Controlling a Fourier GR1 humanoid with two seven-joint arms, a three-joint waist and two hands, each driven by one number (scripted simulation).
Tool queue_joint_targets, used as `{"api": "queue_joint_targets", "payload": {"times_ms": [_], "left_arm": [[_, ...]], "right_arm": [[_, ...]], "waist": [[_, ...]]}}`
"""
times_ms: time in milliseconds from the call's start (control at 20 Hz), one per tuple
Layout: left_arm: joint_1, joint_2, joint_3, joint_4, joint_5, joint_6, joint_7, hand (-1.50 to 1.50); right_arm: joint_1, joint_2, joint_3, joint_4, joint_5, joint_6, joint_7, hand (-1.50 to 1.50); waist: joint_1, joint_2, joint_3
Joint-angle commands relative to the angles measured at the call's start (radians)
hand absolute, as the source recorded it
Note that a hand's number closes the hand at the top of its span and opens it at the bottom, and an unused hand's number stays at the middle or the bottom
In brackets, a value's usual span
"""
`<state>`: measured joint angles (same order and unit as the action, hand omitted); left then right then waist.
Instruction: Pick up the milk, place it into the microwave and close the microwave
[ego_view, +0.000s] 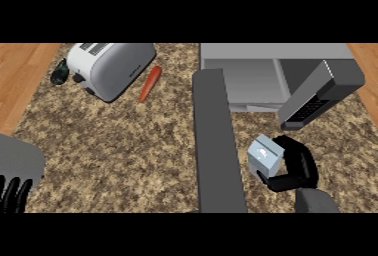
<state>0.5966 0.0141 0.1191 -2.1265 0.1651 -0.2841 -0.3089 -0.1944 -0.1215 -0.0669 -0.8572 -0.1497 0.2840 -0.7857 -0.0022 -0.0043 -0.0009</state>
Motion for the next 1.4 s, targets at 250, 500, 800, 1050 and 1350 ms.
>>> {"api": "queue_joint_targets", "payload": {"times_ms": [250,500,800,1050,1350], "left_arm": [[0.022,0.033,0.074,-0.036,0.111,-0.058,0.053,-1.50],[0.000,0.019,0.091,0.027,0.084,-0.072,0.009,-1.50],[0.000,0.023,0.147,0.048,0.113,-0.116,0.000,-1.50],[-0.075,0.039,0.184,0.077,0.126,-0.098,0.034,-1.50],[-0.024,0.028,0.185,0.084,0.089,-0.141,-0.004,-1.50]], "right_arm": [[0.288,0.104,0.156,-0.597,-0.010,-0.113,0.315,1.50],[0.302,0.120,0.257,-0.787,-0.050,-0.278,0.499,1.50],[0.223,0.121,0.285,-0.763,-0.010,-0.371,0.493,1.50],[0.058,0.120,0.311,-0.616,0.003,-0.488,0.446,1.50],[-0.084,0.118,0.258,-0.455,0.081,-0.648,0.482,1.50]], "waist": [[-0.006,-0.002,-0.001],[0.001,0.001,0.000],[0.009,0.003,0.001],[0.011,0.005,0.001],[0.021,0.007,0.001]]}}
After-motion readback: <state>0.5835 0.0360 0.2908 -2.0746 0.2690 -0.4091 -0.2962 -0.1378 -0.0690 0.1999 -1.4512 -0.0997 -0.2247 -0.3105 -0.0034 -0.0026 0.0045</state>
